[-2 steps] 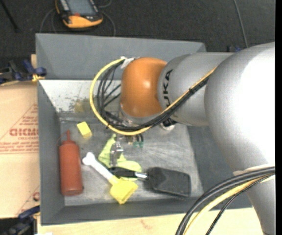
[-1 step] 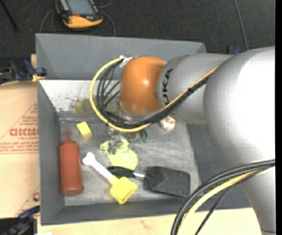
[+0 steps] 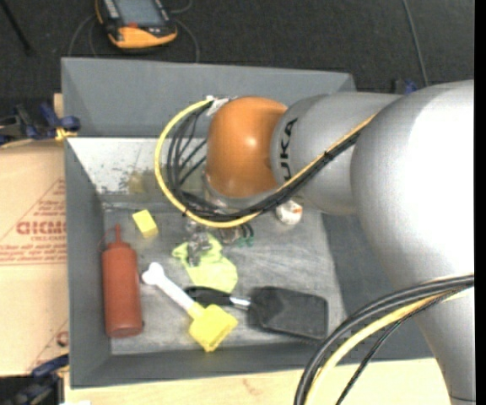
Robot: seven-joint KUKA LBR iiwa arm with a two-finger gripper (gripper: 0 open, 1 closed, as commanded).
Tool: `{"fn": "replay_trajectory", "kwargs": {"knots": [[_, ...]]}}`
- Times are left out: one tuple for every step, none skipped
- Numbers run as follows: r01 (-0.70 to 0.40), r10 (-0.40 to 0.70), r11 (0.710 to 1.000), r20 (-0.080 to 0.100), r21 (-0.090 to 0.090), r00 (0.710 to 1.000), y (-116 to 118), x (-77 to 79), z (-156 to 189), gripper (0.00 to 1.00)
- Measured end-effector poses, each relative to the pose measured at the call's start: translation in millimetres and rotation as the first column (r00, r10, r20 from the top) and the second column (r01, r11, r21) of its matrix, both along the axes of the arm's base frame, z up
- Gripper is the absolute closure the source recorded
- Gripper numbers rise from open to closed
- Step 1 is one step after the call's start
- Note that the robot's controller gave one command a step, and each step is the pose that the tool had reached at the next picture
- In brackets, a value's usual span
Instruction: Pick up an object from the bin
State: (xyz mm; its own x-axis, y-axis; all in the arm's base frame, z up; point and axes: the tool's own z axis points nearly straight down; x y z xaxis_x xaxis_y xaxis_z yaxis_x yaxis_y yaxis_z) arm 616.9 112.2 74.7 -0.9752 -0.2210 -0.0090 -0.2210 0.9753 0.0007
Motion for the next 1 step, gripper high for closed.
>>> {"fn": "replay_trajectory", "kwargs": {"knots": [[0.040,-0.040,0.999,-0.004,-0.001,0.999,-15.9,-2.3,130.7,1.00]]}}
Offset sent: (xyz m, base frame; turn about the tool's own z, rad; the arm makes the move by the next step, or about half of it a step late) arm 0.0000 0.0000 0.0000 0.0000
